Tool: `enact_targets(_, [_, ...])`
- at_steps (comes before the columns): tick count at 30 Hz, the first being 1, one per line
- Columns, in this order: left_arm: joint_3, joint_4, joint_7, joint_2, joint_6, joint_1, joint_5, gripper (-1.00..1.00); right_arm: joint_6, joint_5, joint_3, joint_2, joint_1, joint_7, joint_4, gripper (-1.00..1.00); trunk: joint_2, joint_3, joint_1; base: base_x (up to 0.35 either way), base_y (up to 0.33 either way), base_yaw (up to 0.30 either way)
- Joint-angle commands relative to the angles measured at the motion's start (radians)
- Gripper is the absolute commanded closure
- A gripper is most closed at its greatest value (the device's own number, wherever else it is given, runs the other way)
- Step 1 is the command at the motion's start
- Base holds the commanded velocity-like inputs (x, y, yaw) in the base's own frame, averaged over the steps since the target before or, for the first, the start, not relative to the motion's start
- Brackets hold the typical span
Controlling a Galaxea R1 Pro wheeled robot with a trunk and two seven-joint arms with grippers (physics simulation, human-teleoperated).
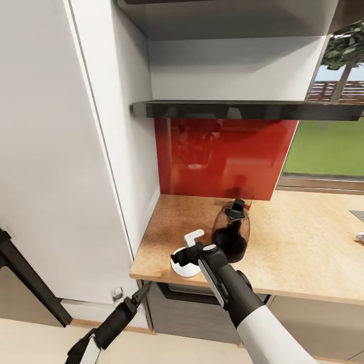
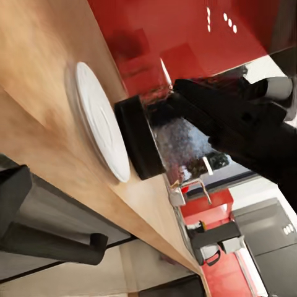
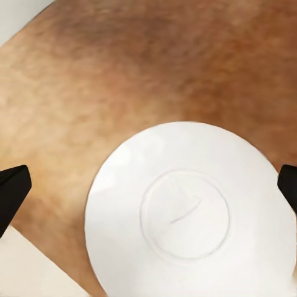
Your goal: Set up a coffee station on the kitchen countertop: keep the coffee maker on the countertop, move the bottle of coffee from the kitchen shelf to the counter next to the coffee maker, place a paper coffee filter on top of the coffee maker, put the saucer next to the coffee maker with the coffee cup on the saucer, and place the electric kettle next to the coffee maker.
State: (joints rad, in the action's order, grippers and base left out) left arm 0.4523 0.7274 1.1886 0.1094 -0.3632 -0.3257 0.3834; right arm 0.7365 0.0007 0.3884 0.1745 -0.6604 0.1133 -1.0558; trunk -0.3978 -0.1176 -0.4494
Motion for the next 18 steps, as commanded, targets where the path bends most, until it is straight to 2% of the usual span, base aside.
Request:
enact_targets(1, [0.01, 0.006, 0.004, -0.005, -0.011, -0.001, 0.005, -1.0, 0.005, -0.005, 0.0, 0.0, -0.001, 0.002, 0.001, -1.0, -0.002, -0.002, -0.001, 0.0, 0.0, 0.0])
enact_targets(6, [0.021, 0.015, -0.001, -0.031, -0.01, -0.001, 0.031, -1.0, 0.006, -0.034, 0.001, 0.0, -0.001, 0.002, 0.013, -1.0, -0.002, -0.002, -0.001, 0.0, 0.0, 0.0])
enact_targets(13, [0.021, 0.017, -0.037, -0.025, -0.009, -0.005, 0.033, -1.0, 0.006, -0.073, 0.001, 0.0, -0.001, 0.002, 0.017, -1.0, -0.002, -0.002, -0.001, 0.0, 0.0, 0.0])
enact_targets(18, [0.022, 0.017, -0.065, -0.019, -0.01, -0.033, 0.035, -1.0, 0.005, -0.102, 0.002, 0.0, -0.001, 0.002, 0.025, -1.0, -0.002, -0.002, -0.001, 0.0, 0.0, 0.0])
